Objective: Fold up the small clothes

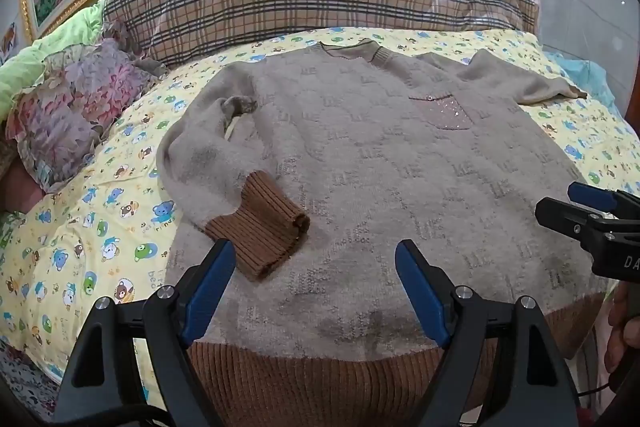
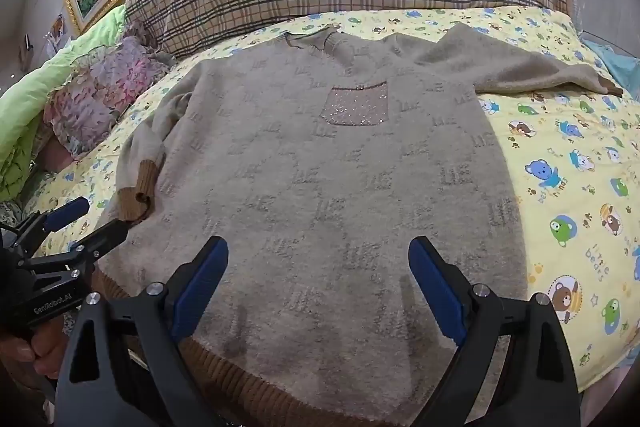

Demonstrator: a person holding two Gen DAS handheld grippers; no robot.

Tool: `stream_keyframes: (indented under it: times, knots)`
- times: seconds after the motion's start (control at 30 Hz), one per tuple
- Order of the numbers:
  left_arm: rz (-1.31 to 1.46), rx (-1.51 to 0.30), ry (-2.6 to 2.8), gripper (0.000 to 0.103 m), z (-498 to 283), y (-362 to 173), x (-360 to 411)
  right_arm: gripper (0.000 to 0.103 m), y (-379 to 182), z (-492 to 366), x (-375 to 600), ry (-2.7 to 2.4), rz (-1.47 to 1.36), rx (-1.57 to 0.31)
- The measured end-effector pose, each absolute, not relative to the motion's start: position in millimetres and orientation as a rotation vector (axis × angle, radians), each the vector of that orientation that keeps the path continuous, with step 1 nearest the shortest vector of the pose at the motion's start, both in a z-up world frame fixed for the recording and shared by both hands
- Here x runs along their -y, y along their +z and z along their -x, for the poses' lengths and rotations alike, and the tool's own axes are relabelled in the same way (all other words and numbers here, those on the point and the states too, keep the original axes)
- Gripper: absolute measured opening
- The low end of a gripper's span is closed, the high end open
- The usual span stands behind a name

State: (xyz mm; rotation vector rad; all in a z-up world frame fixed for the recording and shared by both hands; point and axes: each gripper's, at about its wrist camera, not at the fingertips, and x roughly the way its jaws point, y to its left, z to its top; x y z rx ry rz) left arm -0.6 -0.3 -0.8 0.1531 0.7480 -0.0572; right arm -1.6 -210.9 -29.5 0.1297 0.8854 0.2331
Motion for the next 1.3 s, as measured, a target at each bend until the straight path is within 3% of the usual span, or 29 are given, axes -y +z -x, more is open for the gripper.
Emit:
stream_keyframes:
  times: [1.3]
  knots:
    - [-0.2, -0.781, -0.054, 0.083, -7.3, -3.3, 3.4, 0.092, -28.3, -1.8, 210.6, 0.252, -0.176, -0.893]
